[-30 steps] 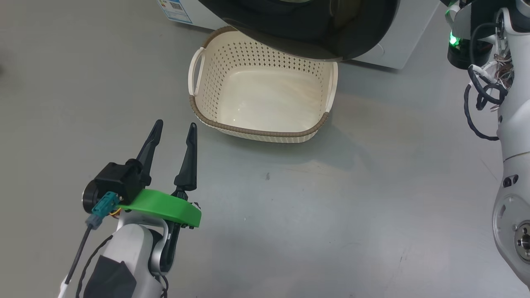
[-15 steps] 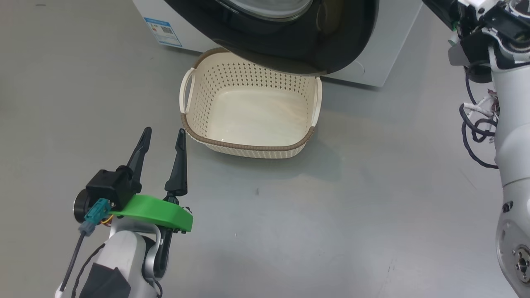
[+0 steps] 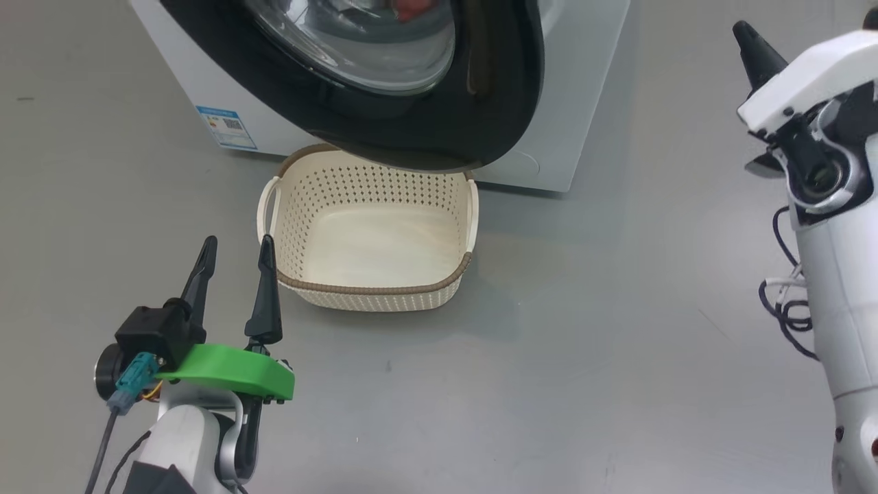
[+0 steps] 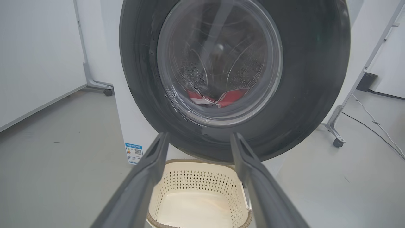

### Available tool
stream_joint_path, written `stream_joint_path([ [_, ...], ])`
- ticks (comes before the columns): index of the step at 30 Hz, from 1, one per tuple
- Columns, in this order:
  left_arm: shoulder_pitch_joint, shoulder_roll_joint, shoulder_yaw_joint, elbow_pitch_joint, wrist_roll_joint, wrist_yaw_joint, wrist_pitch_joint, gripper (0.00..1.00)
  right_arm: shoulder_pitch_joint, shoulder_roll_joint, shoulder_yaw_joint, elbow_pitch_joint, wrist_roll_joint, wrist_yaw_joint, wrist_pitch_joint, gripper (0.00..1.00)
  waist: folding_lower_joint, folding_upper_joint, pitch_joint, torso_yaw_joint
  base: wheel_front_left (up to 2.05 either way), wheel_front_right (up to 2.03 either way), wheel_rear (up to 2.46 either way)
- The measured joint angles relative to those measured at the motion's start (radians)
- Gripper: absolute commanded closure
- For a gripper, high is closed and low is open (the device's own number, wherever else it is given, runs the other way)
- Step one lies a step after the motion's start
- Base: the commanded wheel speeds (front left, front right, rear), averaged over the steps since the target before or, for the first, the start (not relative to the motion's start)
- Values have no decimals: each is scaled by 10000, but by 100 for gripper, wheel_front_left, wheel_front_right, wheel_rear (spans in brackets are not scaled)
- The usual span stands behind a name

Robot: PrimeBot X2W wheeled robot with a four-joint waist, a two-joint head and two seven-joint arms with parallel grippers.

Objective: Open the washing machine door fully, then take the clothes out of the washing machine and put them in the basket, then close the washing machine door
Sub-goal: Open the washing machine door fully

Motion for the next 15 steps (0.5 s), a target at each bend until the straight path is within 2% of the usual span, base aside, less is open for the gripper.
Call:
stream_joint_path([
  [7,397,13,401,-148,148,4,0,0,1277,69,1197,-1526,-809,-12,-1802,100,0,0,-488,-577,0,0,0],
  [15,654,23,493,-274,221,2,0,0,3044,-29,1402,-1768,-1074,-12,-3402,100,0,0,-874,-1159,0,0,0],
])
